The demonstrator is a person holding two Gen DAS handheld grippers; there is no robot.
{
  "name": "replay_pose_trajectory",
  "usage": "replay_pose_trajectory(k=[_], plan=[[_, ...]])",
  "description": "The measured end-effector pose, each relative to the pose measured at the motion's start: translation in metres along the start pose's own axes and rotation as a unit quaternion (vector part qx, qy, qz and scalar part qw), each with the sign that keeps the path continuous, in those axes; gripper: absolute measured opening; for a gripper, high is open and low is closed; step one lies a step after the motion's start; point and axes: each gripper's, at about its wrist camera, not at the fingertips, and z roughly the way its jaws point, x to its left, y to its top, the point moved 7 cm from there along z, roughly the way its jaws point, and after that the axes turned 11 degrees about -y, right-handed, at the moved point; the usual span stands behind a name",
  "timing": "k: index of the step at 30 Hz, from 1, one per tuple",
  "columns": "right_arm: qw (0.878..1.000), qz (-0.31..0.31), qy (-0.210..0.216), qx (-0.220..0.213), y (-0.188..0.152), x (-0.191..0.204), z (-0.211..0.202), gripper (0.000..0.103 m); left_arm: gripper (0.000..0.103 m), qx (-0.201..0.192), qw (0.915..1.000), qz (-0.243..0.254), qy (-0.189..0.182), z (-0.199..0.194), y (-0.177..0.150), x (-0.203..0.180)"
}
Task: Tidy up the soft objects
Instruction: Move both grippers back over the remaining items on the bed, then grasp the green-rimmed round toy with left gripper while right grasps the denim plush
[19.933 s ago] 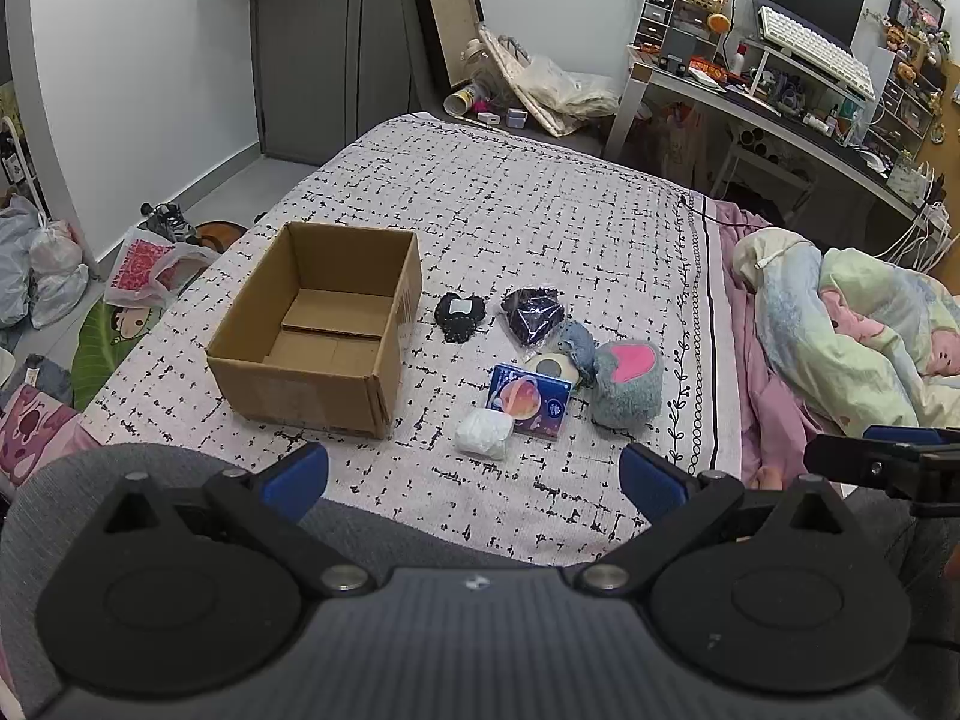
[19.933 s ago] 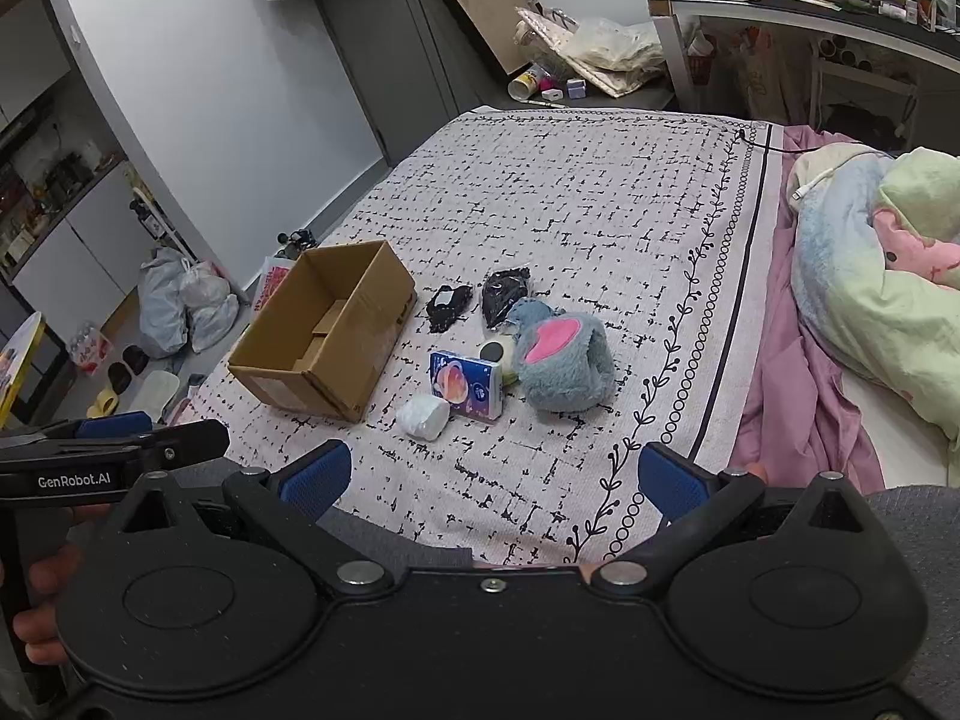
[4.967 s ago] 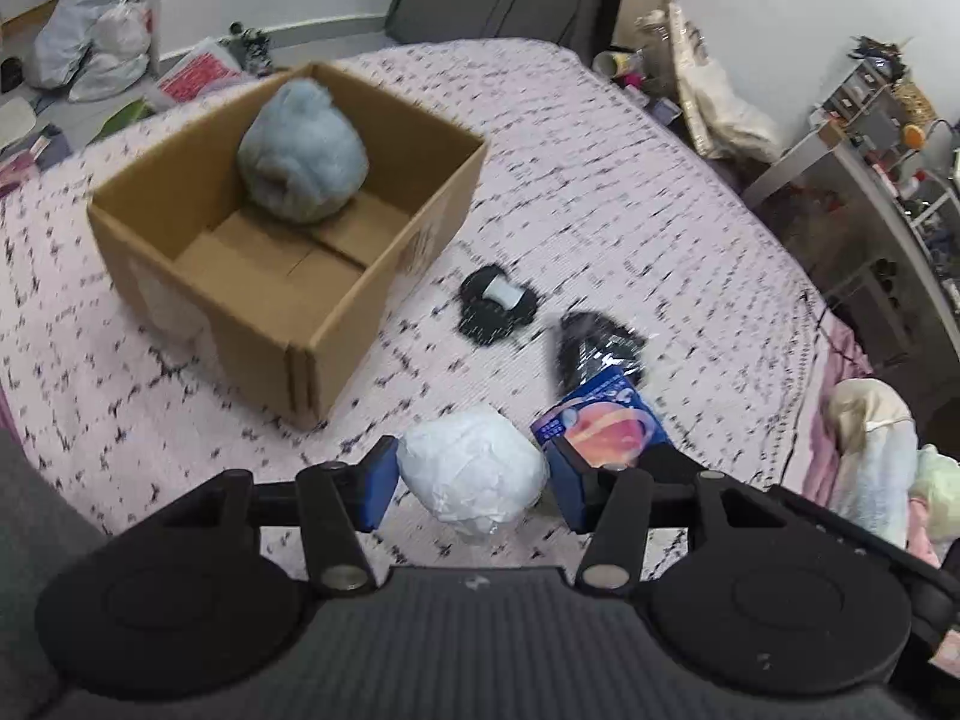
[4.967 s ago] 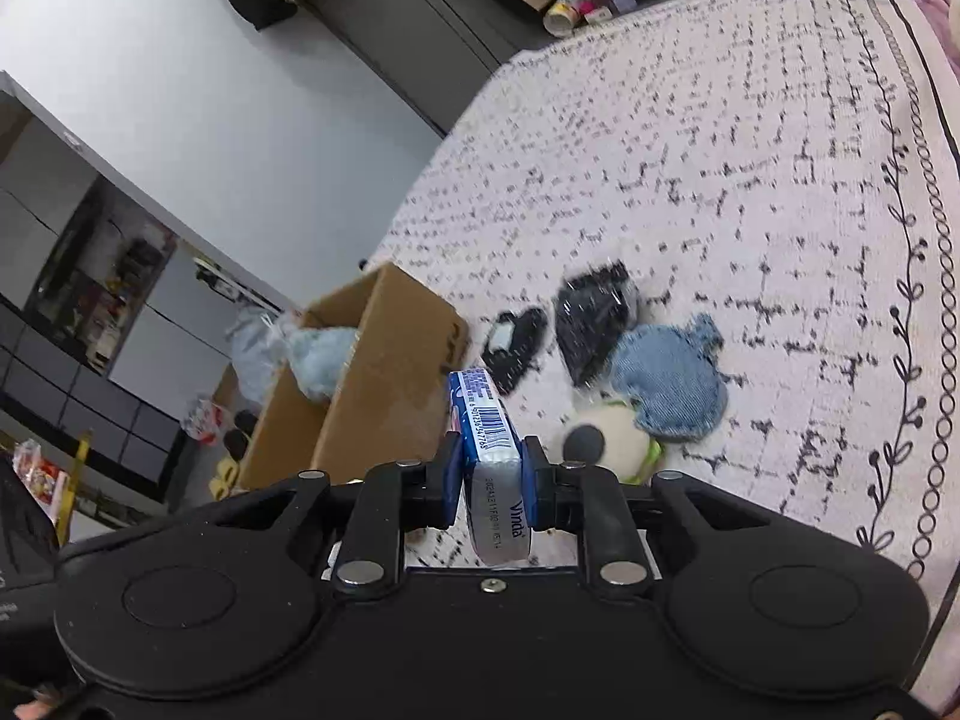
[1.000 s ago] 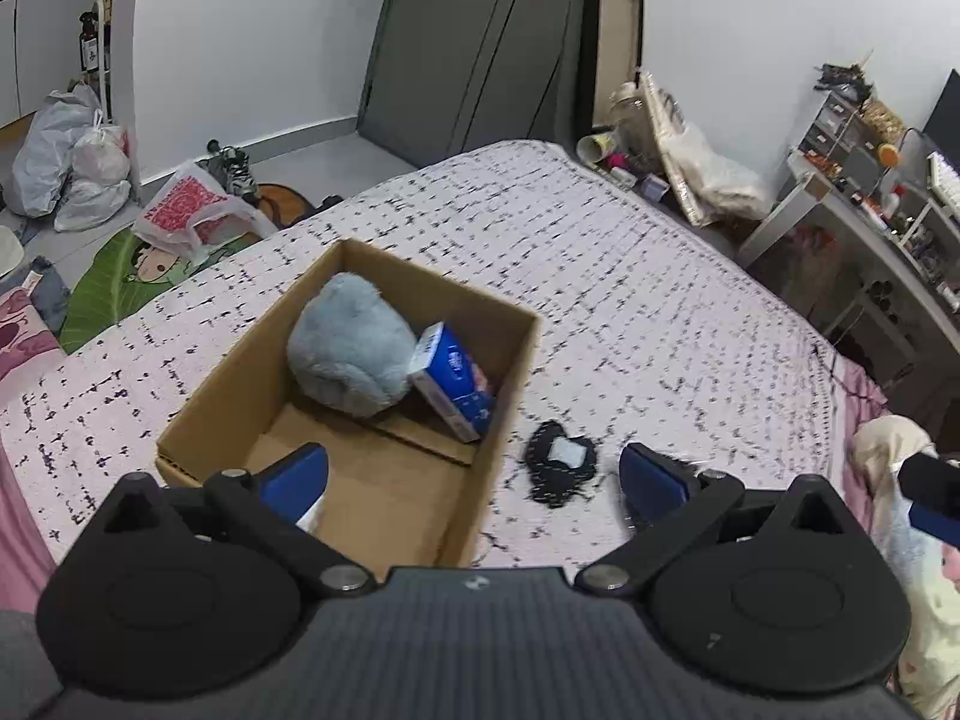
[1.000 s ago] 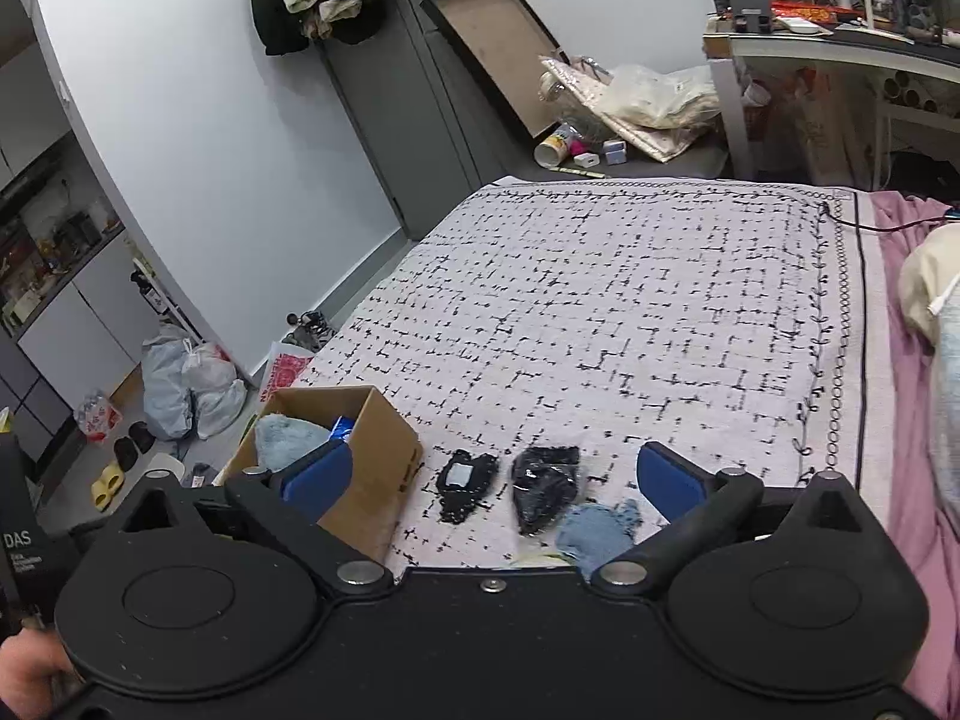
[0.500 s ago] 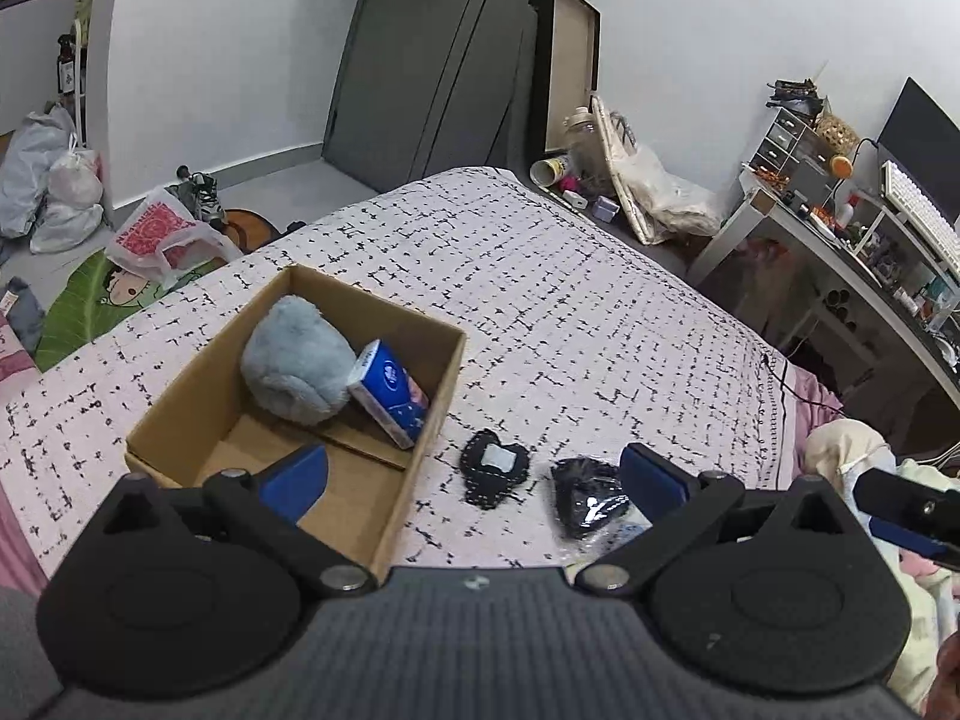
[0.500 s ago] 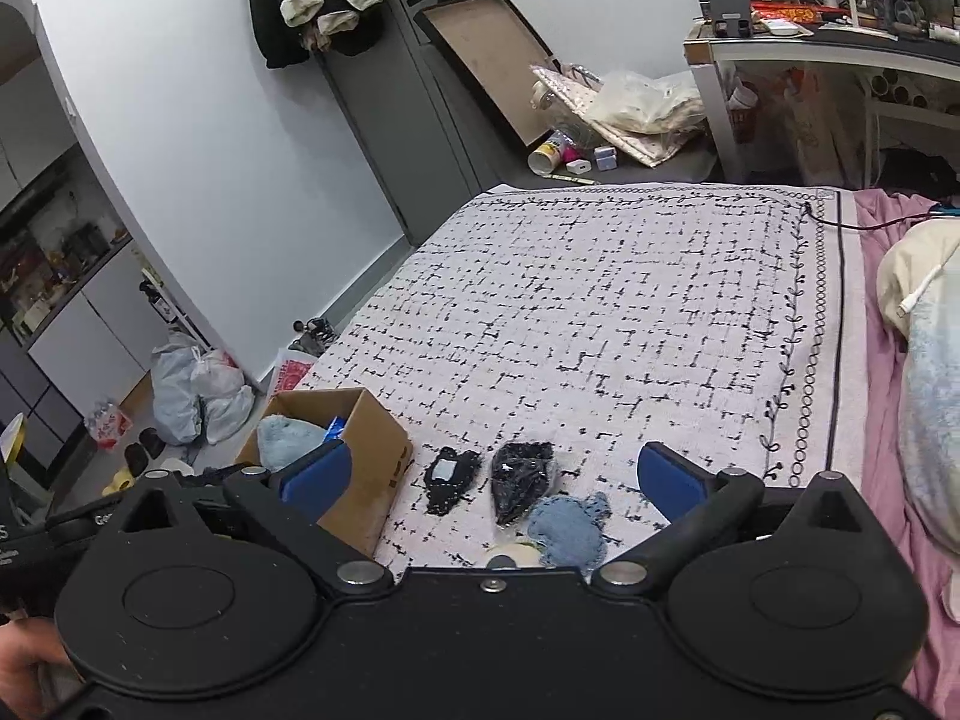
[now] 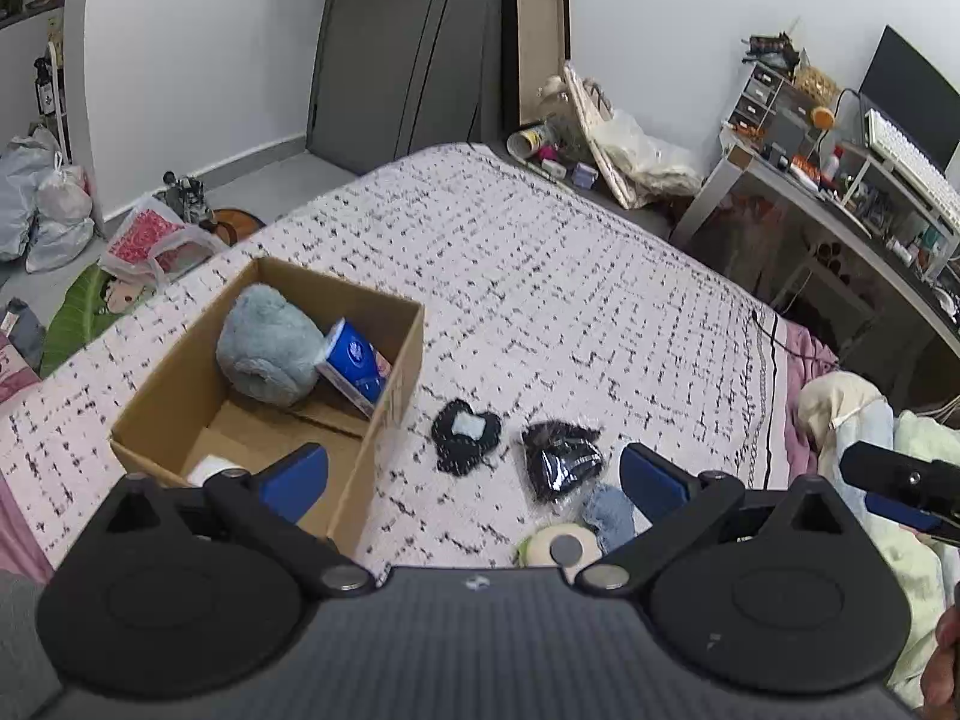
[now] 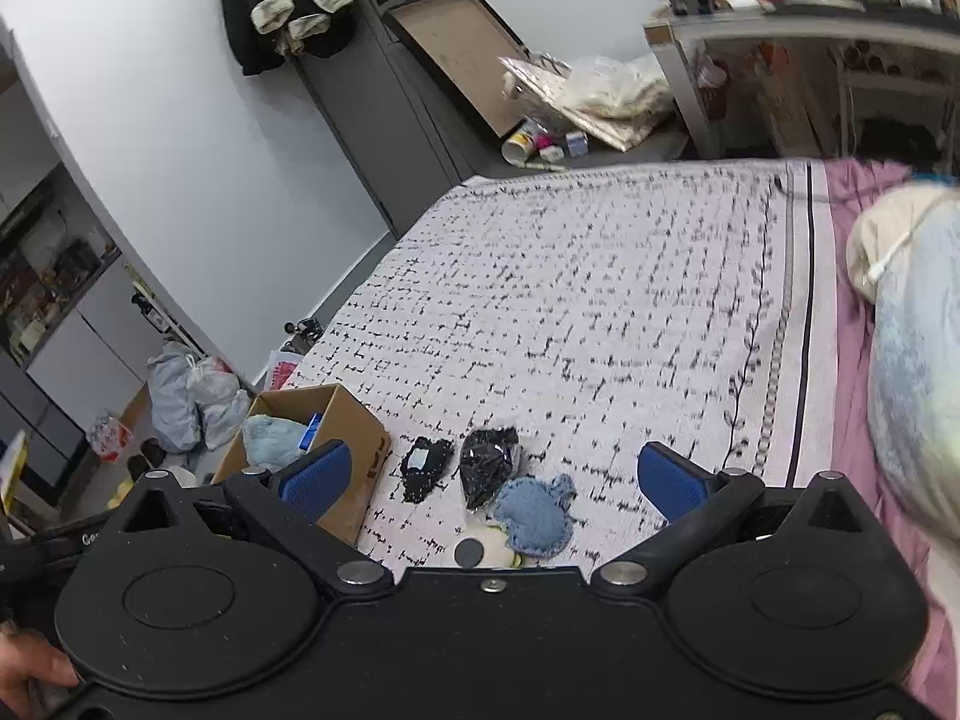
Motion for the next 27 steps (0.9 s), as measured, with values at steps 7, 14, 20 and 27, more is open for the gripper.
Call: replay_pose_trajectory(k=[7, 14, 20, 27], plan=[[0.999, 0.036, 0.006, 0.031, -0.014, -0.018, 0.018, 0.103, 0.103, 0.023, 0.9996, -0.006, 0.014, 0.013, -0.012, -0.003], [0.997, 0.061, 0.007, 0.049, -0.020, -0.030, 0.031, 0.103, 0.102, 0.042, 0.9990, -0.012, 0.014, 0.036, -0.022, -0.008], [0.995, 0.079, 0.012, 0.063, -0.024, -0.035, 0.043, 0.103, 0.102, 0.058, 0.9982, -0.008, 0.015, 0.058, -0.033, -0.013], [0.994, 0.080, 0.019, 0.075, -0.030, -0.037, 0.056, 0.103, 0.102, 0.084, 0.9961, -0.013, 0.024, 0.085, -0.047, -0.014]])
